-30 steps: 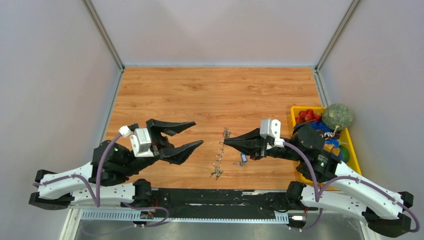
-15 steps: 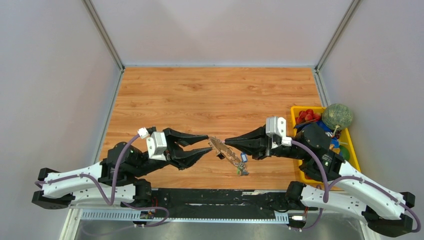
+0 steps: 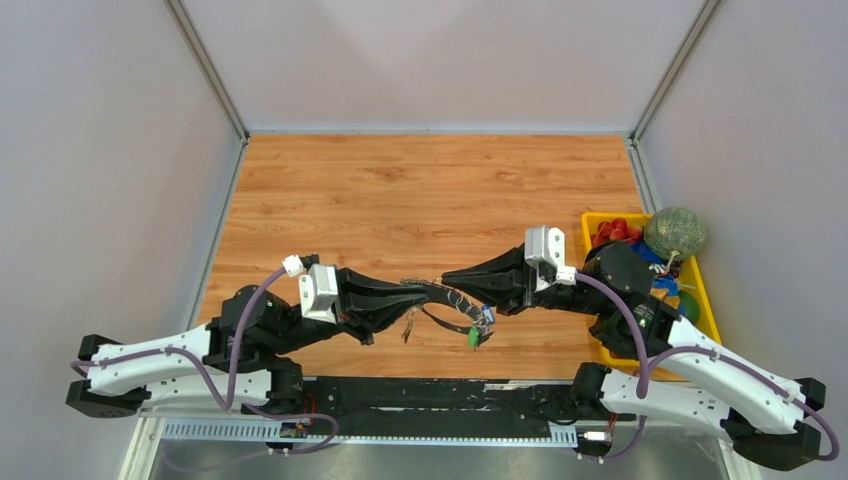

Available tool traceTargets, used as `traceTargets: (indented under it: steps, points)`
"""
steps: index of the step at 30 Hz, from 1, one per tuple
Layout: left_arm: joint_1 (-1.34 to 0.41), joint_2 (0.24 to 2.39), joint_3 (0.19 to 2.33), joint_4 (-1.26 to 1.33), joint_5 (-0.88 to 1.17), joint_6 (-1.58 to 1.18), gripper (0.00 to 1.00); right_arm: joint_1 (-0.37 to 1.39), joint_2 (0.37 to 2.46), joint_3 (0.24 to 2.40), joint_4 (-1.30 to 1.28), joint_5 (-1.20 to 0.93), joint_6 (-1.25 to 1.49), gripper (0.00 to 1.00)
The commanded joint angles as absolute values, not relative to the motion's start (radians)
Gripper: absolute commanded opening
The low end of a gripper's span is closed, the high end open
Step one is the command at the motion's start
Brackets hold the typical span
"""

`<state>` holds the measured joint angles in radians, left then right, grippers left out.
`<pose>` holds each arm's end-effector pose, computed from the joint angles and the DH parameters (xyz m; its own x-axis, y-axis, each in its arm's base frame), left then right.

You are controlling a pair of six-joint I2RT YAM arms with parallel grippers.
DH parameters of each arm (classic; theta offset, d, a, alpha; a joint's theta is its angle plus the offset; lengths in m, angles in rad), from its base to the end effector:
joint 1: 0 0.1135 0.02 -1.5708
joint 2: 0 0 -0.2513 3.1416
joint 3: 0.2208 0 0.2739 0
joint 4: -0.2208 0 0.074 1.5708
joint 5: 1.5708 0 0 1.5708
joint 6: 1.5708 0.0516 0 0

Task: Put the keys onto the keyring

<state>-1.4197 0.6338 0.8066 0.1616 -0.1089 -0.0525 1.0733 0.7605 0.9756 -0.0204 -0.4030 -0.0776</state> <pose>0.0340 -0.1858 0.4085 -0.0014 -0.3372 -0.9414 0.9686 0.2337 -0.0852 0.0802 0.1902 0.4259 0.1689 0.1617 -0.9723 -0.9819 0.1138 -0.1517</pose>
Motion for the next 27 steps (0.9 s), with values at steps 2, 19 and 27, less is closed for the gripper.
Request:
traceTargets:
  steps: [2, 19, 27]
  points:
    - [-1.422, 0.645, 0.814, 0.191, -0.097, -0.075, 0.18, 1.077, 0.761, 1.026, 0.087, -0.409, -0.057, 0.00]
    - [-1.422, 0.686, 0.822, 0.191, -0.128, -0.083, 0.38, 1.077, 0.767, 1.022, 0.112, -0.443, -0.052, 0.00]
    - [-1.422, 0.684, 0.820, 0.201, -0.137, -0.080, 0.35, 1.077, 0.772, 1.019, 0.120, -0.462, -0.048, 0.00]
